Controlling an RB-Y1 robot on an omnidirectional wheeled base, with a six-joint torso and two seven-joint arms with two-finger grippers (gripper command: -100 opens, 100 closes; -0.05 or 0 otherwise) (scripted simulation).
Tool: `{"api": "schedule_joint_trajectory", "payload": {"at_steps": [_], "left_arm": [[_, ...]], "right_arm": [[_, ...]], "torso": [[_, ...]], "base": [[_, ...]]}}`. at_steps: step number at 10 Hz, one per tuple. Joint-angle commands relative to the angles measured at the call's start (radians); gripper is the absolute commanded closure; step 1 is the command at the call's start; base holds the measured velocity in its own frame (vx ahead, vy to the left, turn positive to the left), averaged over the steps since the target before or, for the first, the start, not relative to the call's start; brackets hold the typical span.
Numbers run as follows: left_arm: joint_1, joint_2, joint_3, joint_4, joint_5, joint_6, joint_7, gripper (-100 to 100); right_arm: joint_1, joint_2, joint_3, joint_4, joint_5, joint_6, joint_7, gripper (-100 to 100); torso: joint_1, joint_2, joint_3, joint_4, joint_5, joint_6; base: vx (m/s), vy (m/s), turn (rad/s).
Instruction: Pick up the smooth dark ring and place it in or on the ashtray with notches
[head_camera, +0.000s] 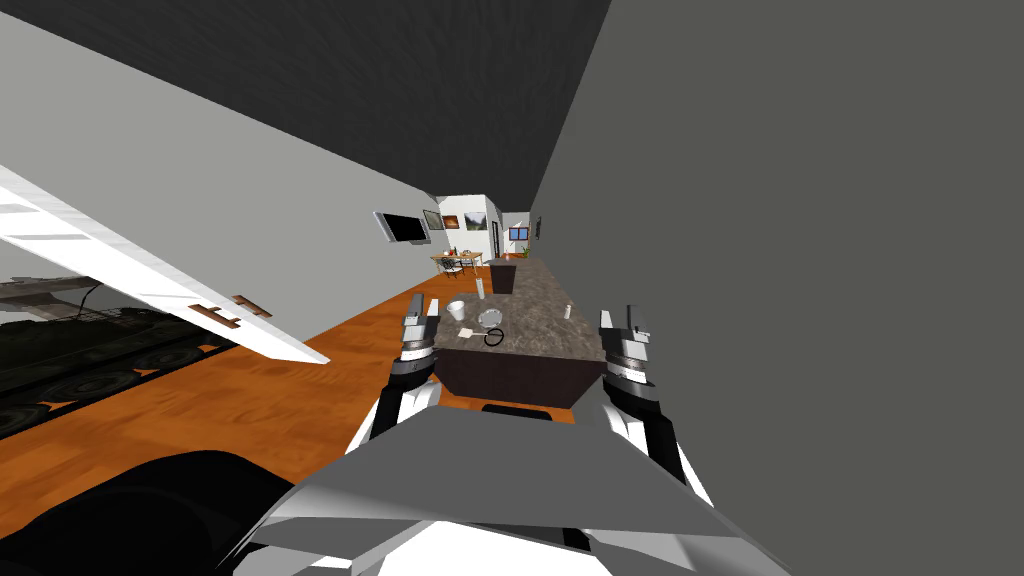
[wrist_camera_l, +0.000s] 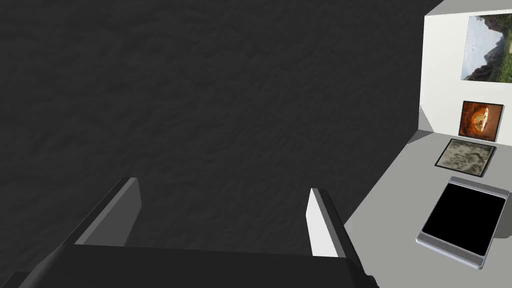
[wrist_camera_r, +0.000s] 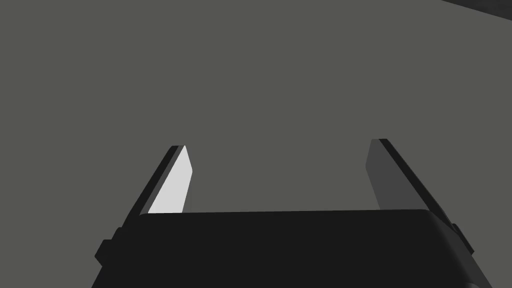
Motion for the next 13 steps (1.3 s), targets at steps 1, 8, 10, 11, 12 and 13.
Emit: {"api": "schedule_joint_trajectory", "payload": {"at_steps": [1, 8, 10, 11, 12, 13], "left_arm": [[-0.001, 0.027, 0.005, -0.001, 0.009, 0.042, 0.022, -100], [-0.007, 0.094, 0.025, -0.006, 0.048, 0.229, 0.118, -100], [-0.010, 0.108, 0.031, -0.007, 0.058, 0.274, 0.145, -100], [-0.010, 0.108, 0.031, -0.007, 0.058, 0.291, 0.145, -100], [-0.013, 0.123, 0.036, -0.007, 0.069, 0.318, 0.172, -100], [-0.013, 0.123, 0.036, -0.007, 0.069, 0.347, 0.172, -100]], "right_arm": [[0.000, 0.000, 0.000, 0.000, 0.000, 0.000, 0.000, 0], [0.000, 0.000, 0.000, 0.000, 0.000, 0.000, 0.000, 0], [0.000, 0.000, 0.000, 0.000, 0.000, 0.000, 0.000, 0], [0.000, 0.000, 0.000, 0.000, 0.000, 0.000, 0.000, 0], [0.000, 0.000, 0.000, 0.000, 0.000, 0.000, 0.000, 0], [0.000, 0.000, 0.000, 0.000, 0.000, 0.000, 0.000, 0]], "torso": [[0.000, 0.000, 0.000, 0.000, 0.000, 0.000], [0.001, 0.002, 0.001, 0.000, 0.000, 0.000], [0.000, 0.002, 0.001, 0.001, 0.000, 0.000], [0.000, 0.002, 0.001, 0.001, 0.000, 0.000], [0.000, 0.002, 0.001, 0.001, 0.000, 0.000], [0.000, 0.003, 0.001, 0.001, 0.000, 0.000]], "base": [[-0.023, 0.005, -0.003], [-0.041, 0.006, -0.006], [-0.032, 0.004, -0.007], [-0.032, 0.003, -0.006], [-0.042, 0.000, -0.009], [-0.035, 0.004, -0.006]]}}
